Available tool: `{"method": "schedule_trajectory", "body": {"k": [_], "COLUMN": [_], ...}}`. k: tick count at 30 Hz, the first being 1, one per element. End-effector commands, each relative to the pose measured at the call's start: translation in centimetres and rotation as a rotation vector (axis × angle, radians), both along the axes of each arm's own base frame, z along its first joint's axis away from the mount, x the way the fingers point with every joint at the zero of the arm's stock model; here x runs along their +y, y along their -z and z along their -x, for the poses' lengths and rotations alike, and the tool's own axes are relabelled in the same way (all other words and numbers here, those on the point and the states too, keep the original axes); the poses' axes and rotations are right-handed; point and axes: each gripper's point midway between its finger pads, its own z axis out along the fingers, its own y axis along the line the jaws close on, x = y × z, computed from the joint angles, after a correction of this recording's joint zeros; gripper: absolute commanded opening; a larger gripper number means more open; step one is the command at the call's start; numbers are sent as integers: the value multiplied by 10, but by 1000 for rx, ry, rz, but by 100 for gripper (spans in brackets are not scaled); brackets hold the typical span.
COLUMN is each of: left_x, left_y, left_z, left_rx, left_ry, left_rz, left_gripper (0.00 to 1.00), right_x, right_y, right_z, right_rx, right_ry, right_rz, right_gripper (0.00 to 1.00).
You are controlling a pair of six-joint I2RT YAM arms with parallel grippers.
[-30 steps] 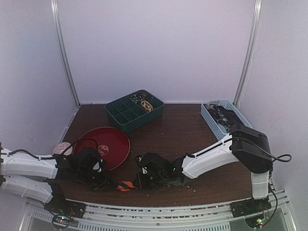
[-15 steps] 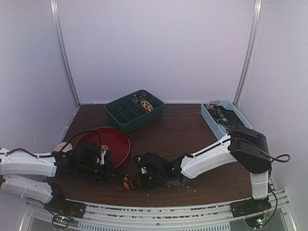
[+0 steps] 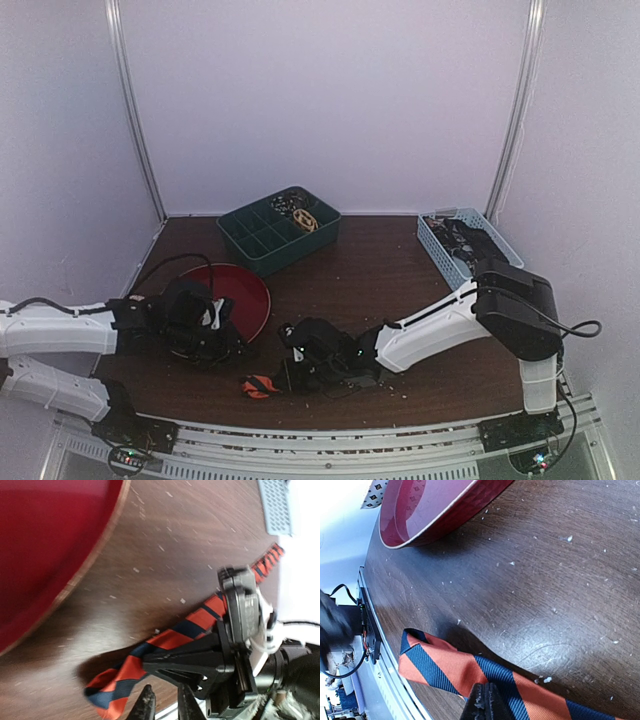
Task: Roll the ties
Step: Roll the tie at the center of the board.
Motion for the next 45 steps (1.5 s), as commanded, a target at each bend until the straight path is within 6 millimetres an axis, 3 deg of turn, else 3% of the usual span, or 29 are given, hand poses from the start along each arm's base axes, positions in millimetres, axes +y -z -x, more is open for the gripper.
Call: {"method": "schedule_trajectory", "body": {"k": [1,4,9,14,25,28,35,45], "left_x": [45,55,55,58,24,16,-16,-31], "left_y": [18,33,36,57,79,74,31,32], "left_z": [8,20,24,32,48,40,16,16], "left_rx": [37,69,62,97,137,103,-39,-55], "left_ry": [-25,-19,-11,20,127,125,121,150], "left_rz": [-273,-296,-268,-304,-262,-246,-103,-71], "left_gripper": [13,0,0,0,0,0,0,0], "right_x": [-13,-14,-15,-15,-15,-17,-14,-16], "right_y": [25,24,24,23,21,22,12,1], "right_z": [6,3,2,2,0,1,2,5], "right_rx": [30,22,16,14,10,12,6,12], "right_ry": [1,9,16,17,23,22,12,14], "right_rz": [68,69,72,75,73,77,44,-14], "right_gripper": [0,0,0,0,0,0,0,0]}}
